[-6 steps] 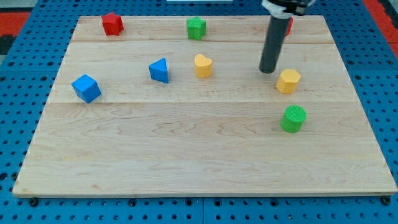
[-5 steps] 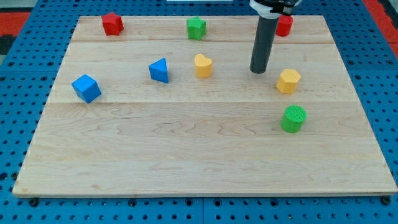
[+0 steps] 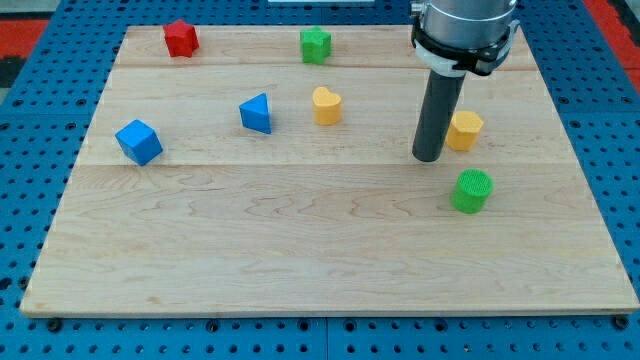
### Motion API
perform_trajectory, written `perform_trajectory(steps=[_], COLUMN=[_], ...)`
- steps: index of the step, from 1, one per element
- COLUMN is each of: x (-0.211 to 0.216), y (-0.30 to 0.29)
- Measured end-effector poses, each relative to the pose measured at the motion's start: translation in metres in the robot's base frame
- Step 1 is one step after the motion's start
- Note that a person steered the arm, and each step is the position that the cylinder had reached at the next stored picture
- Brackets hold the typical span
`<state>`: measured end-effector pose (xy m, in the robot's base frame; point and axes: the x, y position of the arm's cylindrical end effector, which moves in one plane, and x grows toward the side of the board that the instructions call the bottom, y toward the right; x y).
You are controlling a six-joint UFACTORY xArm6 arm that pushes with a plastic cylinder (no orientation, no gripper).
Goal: Move your arm towards top center
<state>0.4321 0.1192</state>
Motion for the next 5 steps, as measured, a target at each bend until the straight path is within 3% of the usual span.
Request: perform_trajectory(steps=[5], x=[0.01], y=[-0.07])
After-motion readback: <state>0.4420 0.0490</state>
